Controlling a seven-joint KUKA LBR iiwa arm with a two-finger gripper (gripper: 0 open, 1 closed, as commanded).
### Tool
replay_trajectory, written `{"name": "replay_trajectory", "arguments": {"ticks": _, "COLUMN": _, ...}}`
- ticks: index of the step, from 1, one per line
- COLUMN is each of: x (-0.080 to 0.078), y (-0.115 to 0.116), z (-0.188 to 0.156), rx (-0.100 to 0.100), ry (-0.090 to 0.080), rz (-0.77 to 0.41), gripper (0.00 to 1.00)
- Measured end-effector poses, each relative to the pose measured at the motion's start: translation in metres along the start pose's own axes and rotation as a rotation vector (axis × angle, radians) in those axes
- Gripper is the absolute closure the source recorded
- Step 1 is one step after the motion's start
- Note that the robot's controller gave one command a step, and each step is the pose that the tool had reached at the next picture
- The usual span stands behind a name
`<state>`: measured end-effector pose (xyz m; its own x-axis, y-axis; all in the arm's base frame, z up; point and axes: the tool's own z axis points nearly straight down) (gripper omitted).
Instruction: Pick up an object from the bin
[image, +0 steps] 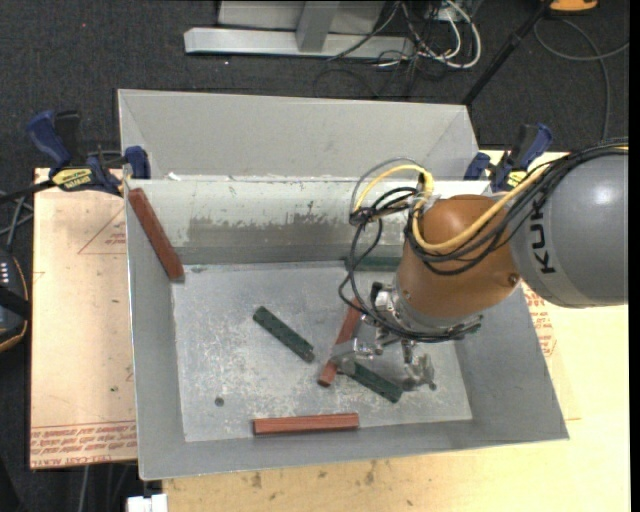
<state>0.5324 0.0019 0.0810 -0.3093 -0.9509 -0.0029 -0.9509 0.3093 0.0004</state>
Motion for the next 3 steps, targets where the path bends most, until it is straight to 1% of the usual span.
{"name": "replay_trajectory", "arguments": {"ticks": 1, "x": 0.000, "y": 0.000, "z": 0.000, "rx": 0.000, "ry": 0.000, "rz": 0.000, "gripper": 0.00}}
{"name": "replay_trajectory", "arguments": {"ticks": 2, "x": -0.004, "y": -0.002, "z": -0.020, "rx": -0.008, "ry": 0.003, "rz": -0.092, "gripper": 0.00}}
{"name": "replay_trajectory", "arguments": {"ticks": 3, "x": -0.080, "y": 0.024, "z": 0.008, "rx": 0.002, "ry": -0.002, "rz": -0.098, "gripper": 1.00}}
